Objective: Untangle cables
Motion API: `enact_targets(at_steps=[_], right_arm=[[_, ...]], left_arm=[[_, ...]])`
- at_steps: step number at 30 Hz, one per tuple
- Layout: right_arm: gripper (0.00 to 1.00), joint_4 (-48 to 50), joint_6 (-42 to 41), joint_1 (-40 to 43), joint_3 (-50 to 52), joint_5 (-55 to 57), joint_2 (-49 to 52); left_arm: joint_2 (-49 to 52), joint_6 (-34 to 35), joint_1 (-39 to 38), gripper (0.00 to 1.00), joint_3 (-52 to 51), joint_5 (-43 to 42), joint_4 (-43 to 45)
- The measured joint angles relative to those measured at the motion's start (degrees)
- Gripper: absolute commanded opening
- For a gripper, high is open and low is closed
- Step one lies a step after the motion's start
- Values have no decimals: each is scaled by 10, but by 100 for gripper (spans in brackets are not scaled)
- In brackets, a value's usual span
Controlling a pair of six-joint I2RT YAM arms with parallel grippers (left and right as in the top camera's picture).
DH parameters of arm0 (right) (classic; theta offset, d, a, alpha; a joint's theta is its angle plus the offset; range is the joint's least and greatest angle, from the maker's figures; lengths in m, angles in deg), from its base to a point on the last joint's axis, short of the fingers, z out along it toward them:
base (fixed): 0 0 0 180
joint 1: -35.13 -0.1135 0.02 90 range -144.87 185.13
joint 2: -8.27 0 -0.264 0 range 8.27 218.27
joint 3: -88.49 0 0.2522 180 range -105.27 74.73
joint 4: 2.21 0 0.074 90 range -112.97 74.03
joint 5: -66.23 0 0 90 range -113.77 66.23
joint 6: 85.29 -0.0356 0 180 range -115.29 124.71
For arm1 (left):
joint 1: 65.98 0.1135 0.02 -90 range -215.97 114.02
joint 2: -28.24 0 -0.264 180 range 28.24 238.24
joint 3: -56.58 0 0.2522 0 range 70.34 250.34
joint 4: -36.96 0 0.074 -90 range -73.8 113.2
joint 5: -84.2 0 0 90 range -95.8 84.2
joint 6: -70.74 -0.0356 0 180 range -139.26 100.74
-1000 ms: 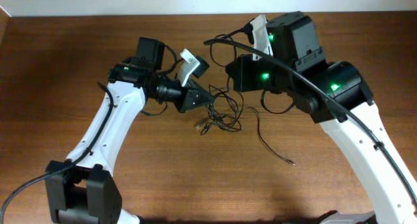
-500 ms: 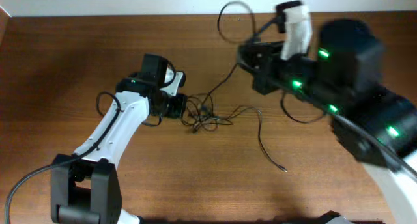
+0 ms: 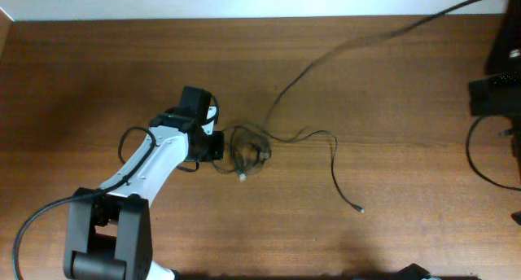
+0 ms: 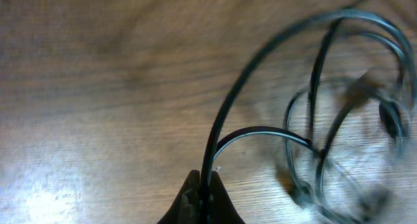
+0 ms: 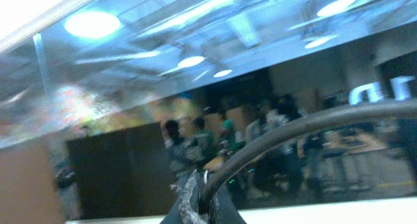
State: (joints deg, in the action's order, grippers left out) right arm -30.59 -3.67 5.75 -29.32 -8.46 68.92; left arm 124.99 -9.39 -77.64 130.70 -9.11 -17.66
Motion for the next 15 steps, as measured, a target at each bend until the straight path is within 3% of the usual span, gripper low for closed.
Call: enact_targets(at_steps=[3,4,8,9,15], right_arm=[[4,21,52,0,0,88,-1],[4,17,66,0,0,122,-1],[4,-80,87,0,-3,210,0],[4,-111,89,0,-5,227,2],[4,-299,59,20,-6,364,48]], left_arm=[[0,5,0,6,-9,10,7],[0,6,0,15,-13,13,9],[0,12,0,65,-17,17,15],[0,15,0,99,-17,18,16],[0,17,0,99,-18,19,23]])
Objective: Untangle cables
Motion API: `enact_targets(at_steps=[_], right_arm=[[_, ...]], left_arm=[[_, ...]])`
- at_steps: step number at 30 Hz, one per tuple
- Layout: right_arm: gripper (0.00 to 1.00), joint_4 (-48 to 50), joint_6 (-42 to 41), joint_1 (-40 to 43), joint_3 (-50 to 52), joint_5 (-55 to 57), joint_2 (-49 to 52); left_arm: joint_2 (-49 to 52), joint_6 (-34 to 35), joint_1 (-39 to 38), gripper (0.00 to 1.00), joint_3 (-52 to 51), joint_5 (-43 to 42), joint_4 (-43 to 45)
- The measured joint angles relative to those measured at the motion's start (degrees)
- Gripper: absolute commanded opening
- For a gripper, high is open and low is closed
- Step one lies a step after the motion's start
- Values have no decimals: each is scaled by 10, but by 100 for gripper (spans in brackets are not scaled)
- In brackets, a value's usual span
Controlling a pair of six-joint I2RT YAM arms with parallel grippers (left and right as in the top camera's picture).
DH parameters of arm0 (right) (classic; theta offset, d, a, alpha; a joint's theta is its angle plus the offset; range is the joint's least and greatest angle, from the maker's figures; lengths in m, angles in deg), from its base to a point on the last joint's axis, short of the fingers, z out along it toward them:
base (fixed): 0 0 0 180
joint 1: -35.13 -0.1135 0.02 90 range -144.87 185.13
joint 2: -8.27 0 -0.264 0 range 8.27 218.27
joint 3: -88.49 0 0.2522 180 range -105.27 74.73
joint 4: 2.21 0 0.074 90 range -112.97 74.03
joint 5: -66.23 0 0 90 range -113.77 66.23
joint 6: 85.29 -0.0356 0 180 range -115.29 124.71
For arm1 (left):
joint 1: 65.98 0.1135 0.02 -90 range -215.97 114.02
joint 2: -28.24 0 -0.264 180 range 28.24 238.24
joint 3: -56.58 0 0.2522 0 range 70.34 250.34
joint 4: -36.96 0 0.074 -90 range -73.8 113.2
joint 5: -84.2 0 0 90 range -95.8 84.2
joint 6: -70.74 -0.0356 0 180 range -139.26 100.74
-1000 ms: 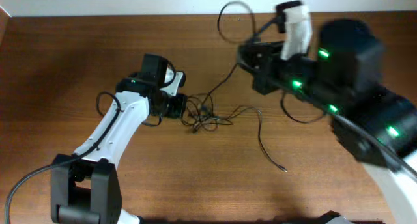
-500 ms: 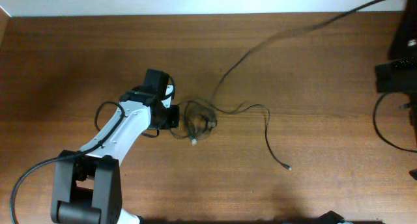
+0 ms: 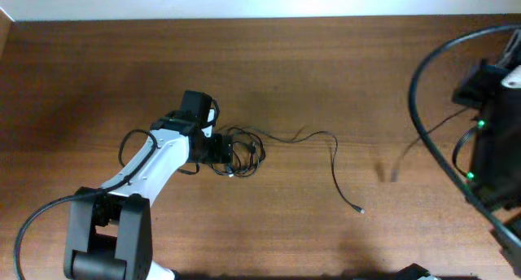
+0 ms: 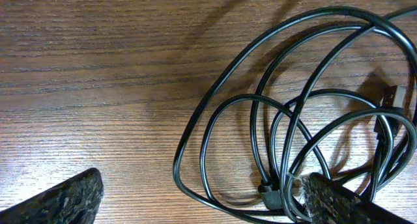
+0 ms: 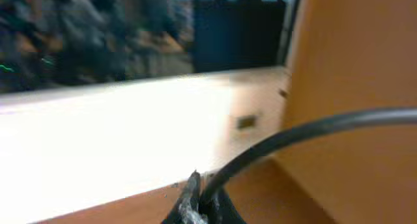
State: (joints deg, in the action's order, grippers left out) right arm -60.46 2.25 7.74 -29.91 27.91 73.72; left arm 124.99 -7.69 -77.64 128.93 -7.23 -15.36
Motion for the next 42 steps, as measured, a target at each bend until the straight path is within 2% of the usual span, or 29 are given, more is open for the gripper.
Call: enact_targets(at_steps=[3,6,8,10,14,16,18,22,25,28,32,35,37,40,42], right_arm=[[4,-73,-54,83,0,-12,15],[4,-122,-79,222,0,-152,41],[4,-130,-88,276,0,-208,59],[4,-134,-105,376,0,-306,95],[4,-197,-177,511,-1,-401,141],[4,-252,-193,546,-3,-469,182],[4,-321,-201,560,-1,-521,258],[4,-421,-203,561,0,-554,386],[4,-453,-203,561,3,-559,451],[4,-446,-202,561,50,-559,489],[4,-379,-201,557,166,-561,492],[9,-278,-203,532,276,-562,492],[5,-219,-231,495,334,-554,494],[4,-180,-274,449,359,-508,472],[4,-119,-285,445,359,-500,458]], left_arm=[[0,0,0,99,0,0,1],[0,0,0,99,0,0,2],[0,0,0,99,0,0,2],[0,0,0,99,0,0,1],[0,0,0,99,0,0,3],[0,0,0,99,0,0,3],[0,0,0,99,0,0,3],[0,0,0,99,0,0,3],[0,0,0,99,0,0,3],[0,0,0,99,0,0,3],[0,0,0,99,0,0,6],[0,0,0,99,0,0,5],[0,0,0,99,0,0,5],[0,0,0,99,0,0,5],[0,0,0,99,0,0,5]])
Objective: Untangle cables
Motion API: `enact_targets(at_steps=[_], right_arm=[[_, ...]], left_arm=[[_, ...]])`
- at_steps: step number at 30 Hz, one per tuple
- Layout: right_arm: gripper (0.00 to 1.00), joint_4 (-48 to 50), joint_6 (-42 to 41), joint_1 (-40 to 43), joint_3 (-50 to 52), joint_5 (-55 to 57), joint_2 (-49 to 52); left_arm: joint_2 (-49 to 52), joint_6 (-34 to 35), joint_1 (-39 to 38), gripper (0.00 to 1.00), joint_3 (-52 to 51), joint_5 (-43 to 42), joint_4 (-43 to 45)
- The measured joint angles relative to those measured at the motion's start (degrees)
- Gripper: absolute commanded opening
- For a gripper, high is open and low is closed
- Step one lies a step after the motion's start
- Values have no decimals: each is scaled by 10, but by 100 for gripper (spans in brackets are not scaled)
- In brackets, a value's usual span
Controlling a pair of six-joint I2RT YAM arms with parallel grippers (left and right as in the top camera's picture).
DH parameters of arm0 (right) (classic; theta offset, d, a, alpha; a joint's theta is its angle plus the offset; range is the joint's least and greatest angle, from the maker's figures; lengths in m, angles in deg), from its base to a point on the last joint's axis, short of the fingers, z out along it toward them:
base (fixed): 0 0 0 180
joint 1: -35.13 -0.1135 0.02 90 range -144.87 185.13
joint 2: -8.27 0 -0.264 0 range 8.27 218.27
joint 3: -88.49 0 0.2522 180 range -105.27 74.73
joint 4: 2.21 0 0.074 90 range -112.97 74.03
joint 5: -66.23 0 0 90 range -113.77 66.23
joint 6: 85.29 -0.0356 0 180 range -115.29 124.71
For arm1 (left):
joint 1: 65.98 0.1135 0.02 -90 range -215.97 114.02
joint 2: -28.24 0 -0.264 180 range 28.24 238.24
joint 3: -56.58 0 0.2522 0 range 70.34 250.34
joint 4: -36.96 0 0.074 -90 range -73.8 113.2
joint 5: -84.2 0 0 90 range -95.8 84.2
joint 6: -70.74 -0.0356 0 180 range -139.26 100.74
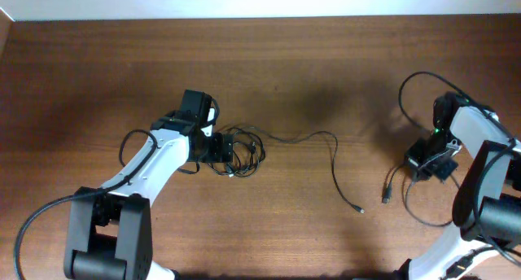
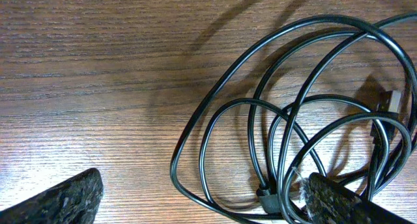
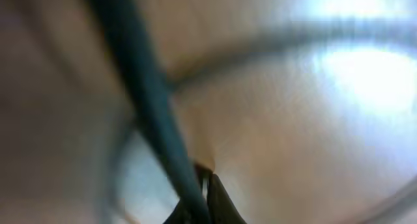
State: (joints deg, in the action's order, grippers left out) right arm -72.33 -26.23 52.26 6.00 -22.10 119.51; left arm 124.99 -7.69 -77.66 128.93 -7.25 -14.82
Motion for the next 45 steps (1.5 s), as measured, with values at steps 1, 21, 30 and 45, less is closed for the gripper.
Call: enact_targets(at_steps=[1,21,30,45], right_arm=[[4,43,-4,1,-2,1,-3],[91,-183,126,7,-318,2,36],[92,-311,254,-19,-324,-153,36],[93,-192,169,-316,-324,-217,36]], left_arm=[[0,0,0,99,0,0,0],[0,0,0,100,0,0,14],[0,0,0,53,-1,0,26],[0,0,0,45,-1,0,66]])
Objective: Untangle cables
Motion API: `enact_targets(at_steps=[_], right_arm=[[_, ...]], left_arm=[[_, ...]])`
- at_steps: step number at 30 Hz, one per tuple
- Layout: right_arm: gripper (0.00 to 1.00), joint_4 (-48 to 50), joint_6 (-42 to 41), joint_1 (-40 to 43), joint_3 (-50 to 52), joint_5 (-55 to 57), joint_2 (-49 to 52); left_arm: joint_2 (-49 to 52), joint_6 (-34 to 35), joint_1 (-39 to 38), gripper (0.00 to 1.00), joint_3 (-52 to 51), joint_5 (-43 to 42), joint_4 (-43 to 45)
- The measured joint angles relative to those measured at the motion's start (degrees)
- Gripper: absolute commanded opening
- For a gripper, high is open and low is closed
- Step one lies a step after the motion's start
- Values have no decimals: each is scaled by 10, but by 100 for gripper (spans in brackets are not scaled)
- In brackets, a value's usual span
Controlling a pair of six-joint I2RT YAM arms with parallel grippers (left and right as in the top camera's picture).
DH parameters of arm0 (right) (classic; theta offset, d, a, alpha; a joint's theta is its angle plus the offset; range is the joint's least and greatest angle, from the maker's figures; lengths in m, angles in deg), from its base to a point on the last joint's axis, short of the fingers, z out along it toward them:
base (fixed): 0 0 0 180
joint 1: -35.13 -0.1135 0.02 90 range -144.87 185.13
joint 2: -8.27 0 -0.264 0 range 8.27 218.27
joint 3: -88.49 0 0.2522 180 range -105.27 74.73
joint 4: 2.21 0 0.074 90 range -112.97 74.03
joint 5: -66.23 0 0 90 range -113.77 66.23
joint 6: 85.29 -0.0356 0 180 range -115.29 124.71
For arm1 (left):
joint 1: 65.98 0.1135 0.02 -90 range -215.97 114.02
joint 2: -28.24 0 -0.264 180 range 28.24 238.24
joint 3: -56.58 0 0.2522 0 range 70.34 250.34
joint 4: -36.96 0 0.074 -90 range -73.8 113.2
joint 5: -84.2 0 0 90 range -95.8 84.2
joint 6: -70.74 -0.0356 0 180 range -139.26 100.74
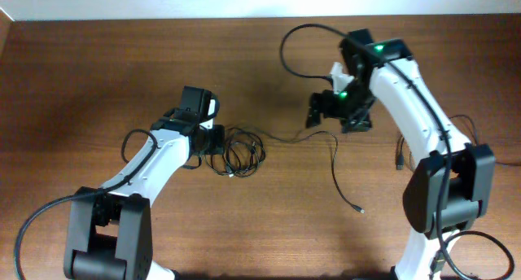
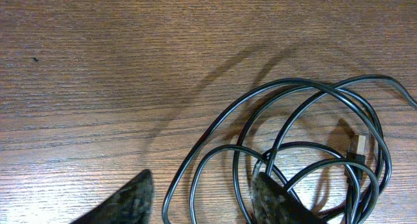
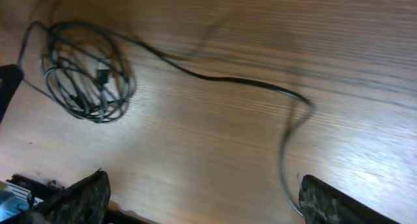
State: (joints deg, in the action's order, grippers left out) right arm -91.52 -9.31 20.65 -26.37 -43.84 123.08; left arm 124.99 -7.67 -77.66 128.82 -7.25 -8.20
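Note:
A tangled coil of thin black cable (image 1: pixel 240 154) lies mid-table, its long tail (image 1: pixel 334 158) running right to a small plug. My left gripper (image 1: pixel 218 142) sits at the coil's left edge. In the left wrist view it (image 2: pixel 202 204) is open, its fingertips (image 2: pixel 127 201) straddling the coil's (image 2: pixel 293 152) nearest loops. My right gripper (image 1: pixel 319 109) hovers above the tail, open and empty (image 3: pixel 205 201). From there the coil (image 3: pixel 85 81) and tail (image 3: pixel 228 81) both show. A separate thicker cable's end (image 1: pixel 399 160) lies at the right.
A black cable loop (image 1: pixel 285 44) arches from the right arm over the back of the wooden table (image 1: pixel 98 68). A USB plug (image 2: pixel 357 146) sticks out of the coil's right side.
My right gripper was shut on the thick cable low at the table's right side; now it is open and empty over the middle. My left gripper's fingers stand closer together.
First my left gripper was shut on the coil while my right held a thick cable stretched up to the far right. Then the left was open and the thick cable was out of the coil. The right held it low at the right side, and now it lies there.

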Motion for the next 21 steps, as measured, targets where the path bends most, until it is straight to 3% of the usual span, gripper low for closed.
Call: enact_targets(at_steps=[2,3,7,9,10,14,17,21], right_arm=[[93,23,-23,-29,0,0,0],[99,36,-37,-45,0,0,0],[99,85,-76,-94,0,0,0],[99,102,-99,-110,0,0,0],[99,105,-103,-113,0,0,0],[99,114,-115,-127,0,0,0],[99,113,-116,-129,0,0,0],[99,102,-116,-129,0,0,0]], left_arm=[[0,0,0,44,0,0,0],[3,0,0,44,0,0,2],[45,0,0,46,0,0,10],[59,0,0,4,0,0,23],[61,0,0,0,-1,0,27],[62,0,0,0,-1,0,31],[53,0,0,0,15,0,-36],[-104,0,0,0,107,0,-96]])
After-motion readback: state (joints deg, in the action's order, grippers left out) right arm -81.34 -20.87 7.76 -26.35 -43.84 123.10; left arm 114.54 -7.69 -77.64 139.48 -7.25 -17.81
